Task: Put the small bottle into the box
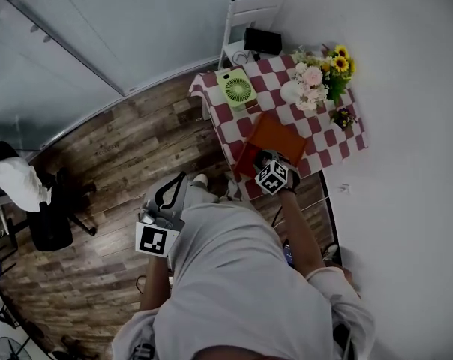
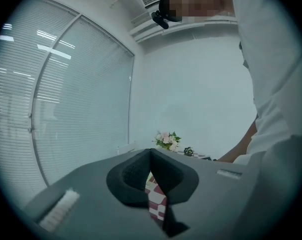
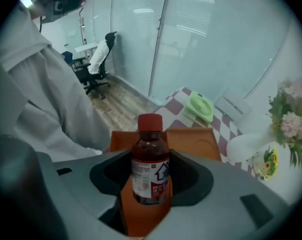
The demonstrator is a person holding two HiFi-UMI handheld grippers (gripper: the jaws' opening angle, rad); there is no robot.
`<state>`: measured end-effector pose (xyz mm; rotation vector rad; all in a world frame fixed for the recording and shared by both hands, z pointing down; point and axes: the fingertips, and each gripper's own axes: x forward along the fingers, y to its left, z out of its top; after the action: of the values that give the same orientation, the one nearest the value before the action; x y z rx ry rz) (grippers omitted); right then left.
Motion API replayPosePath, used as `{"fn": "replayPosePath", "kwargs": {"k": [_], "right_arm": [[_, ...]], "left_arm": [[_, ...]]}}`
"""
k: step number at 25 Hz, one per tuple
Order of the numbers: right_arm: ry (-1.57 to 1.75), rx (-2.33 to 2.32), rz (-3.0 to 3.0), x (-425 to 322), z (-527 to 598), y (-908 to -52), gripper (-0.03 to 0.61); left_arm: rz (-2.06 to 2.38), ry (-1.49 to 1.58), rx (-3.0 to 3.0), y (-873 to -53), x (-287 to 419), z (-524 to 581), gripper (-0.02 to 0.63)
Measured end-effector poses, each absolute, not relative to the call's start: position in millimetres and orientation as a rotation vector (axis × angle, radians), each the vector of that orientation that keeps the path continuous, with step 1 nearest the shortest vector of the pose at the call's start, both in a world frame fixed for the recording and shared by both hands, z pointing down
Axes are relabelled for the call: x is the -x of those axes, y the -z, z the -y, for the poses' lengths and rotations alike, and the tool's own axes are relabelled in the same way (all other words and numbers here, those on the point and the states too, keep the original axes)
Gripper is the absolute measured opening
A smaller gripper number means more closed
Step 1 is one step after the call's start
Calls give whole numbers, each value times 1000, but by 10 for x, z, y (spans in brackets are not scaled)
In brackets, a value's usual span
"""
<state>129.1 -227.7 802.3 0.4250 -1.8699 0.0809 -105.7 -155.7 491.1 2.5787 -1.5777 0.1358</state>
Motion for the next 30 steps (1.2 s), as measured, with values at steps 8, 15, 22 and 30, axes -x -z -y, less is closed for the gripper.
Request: {"fn": "replayPosePath", "kwargs": {"k": [8,15,22,30], "right_arm": [[-221,-231,1656,-1473,2009,-8820,224],[-214,-171,1603,-1472,1938,-8996,224],[-206,-166,1574,-1459,1945,-9012,225],[-265,-198,1612,-1426,1934,-8954,235]], "left_arm": [[1738,-155,-2449,-4960,1444,1286,0],[1794,-191,-2385,-5013,1620,1067,0],[1798,-198,-2360,-5032,1701,950,0],[1765,-195,-2385,-5065,1640,960,0]]}}
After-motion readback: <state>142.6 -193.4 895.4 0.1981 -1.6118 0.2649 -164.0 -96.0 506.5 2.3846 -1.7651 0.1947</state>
